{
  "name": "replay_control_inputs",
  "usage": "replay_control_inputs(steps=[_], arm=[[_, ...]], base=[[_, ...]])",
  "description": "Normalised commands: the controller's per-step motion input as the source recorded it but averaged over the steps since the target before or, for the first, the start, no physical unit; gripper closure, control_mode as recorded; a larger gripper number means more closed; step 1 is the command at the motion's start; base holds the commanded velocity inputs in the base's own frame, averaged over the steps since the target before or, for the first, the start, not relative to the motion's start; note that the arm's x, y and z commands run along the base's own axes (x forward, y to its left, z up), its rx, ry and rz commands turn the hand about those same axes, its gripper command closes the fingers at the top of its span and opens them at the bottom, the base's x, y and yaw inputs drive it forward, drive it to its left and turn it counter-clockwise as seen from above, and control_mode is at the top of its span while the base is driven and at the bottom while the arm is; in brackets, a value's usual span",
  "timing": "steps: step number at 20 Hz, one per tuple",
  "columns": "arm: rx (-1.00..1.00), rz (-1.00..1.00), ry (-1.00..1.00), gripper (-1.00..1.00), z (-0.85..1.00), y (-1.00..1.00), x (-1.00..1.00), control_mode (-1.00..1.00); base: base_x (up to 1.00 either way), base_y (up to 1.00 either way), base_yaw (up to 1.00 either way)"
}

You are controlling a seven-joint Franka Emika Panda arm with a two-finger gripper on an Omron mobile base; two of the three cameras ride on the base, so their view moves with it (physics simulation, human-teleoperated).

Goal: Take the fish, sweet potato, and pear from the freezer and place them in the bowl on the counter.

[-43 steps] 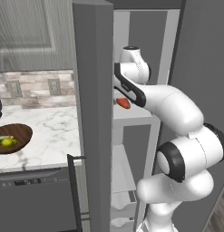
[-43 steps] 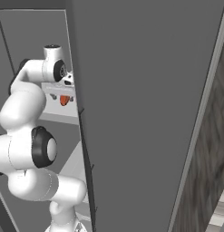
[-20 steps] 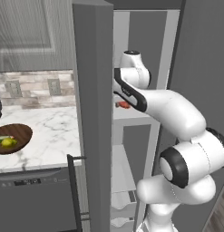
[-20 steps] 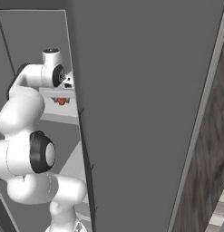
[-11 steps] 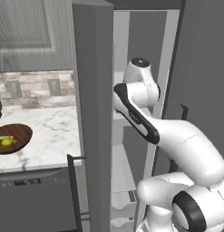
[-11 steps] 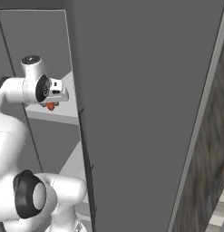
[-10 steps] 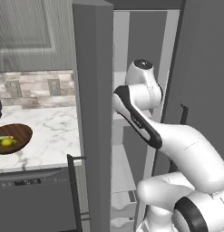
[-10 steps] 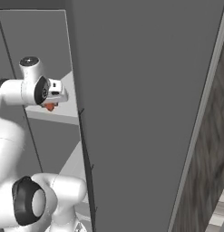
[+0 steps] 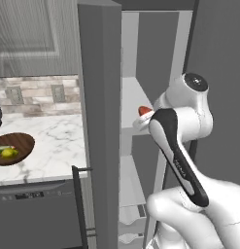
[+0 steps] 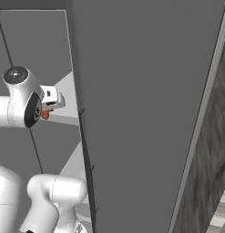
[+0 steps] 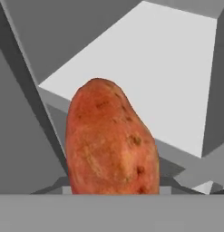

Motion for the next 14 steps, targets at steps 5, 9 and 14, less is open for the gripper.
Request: replay_control_inputs(steps=[5,9,14], arm=[[0.03,0.00,-0.03,1.00,0.56,-0.54,-1.00,-1.00],[0.01,0.00,0.00,1.00,0.49,-0.49,-1.00,-1.00],[0.09,-0.05,0.00,1.00,0.34,-0.71,-0.71,-1.00]], base=[[0.00,0.00,0.00],[0.00,0.00,0.00],[0.00,0.00,0.00]])
